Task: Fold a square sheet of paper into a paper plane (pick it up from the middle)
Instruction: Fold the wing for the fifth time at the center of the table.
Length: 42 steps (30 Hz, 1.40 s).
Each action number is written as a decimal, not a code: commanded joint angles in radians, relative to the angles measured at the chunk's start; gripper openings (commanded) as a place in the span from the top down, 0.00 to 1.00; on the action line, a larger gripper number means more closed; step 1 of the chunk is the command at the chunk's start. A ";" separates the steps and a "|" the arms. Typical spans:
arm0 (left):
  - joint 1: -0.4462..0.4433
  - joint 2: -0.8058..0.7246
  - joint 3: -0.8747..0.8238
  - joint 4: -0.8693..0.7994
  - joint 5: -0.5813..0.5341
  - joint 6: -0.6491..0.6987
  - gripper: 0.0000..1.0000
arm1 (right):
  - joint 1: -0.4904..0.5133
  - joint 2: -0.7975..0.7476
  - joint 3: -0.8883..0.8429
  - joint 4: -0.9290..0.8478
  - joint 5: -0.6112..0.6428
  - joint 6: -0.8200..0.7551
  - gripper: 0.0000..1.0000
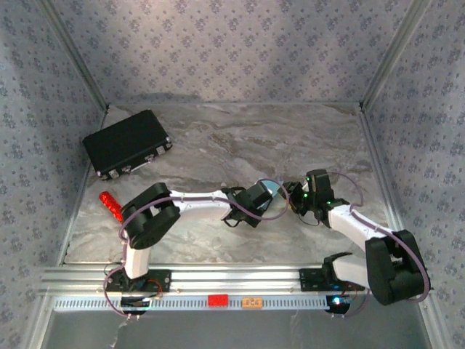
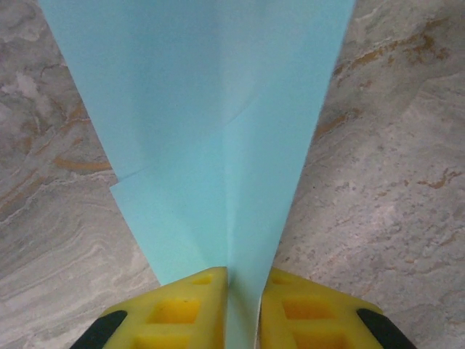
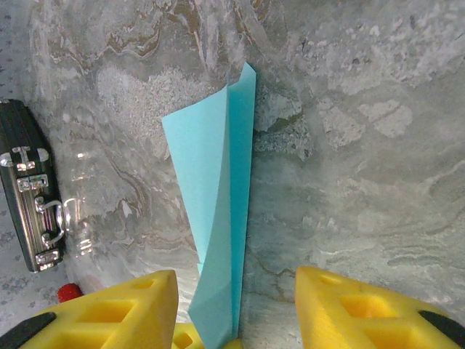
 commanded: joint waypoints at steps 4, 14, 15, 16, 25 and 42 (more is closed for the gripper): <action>0.008 0.004 -0.002 0.017 0.046 -0.004 0.80 | 0.002 0.035 -0.011 0.006 -0.021 -0.013 0.52; 0.012 -0.003 -0.013 0.026 0.048 -0.005 0.82 | 0.014 0.165 0.040 0.128 -0.120 0.018 0.51; 0.012 -0.003 -0.012 0.028 0.046 -0.005 0.83 | 0.014 0.179 0.049 0.135 -0.123 0.017 0.51; 0.011 -0.003 -0.014 0.028 0.046 -0.004 0.83 | 0.014 0.191 0.062 0.134 -0.130 0.013 0.50; 0.011 -0.008 -0.018 0.032 0.040 0.001 0.84 | 0.009 0.271 0.124 0.114 -0.146 -0.007 0.57; -0.057 -0.005 0.026 0.000 -0.144 0.081 0.79 | 0.013 0.255 0.099 0.153 -0.166 0.062 0.98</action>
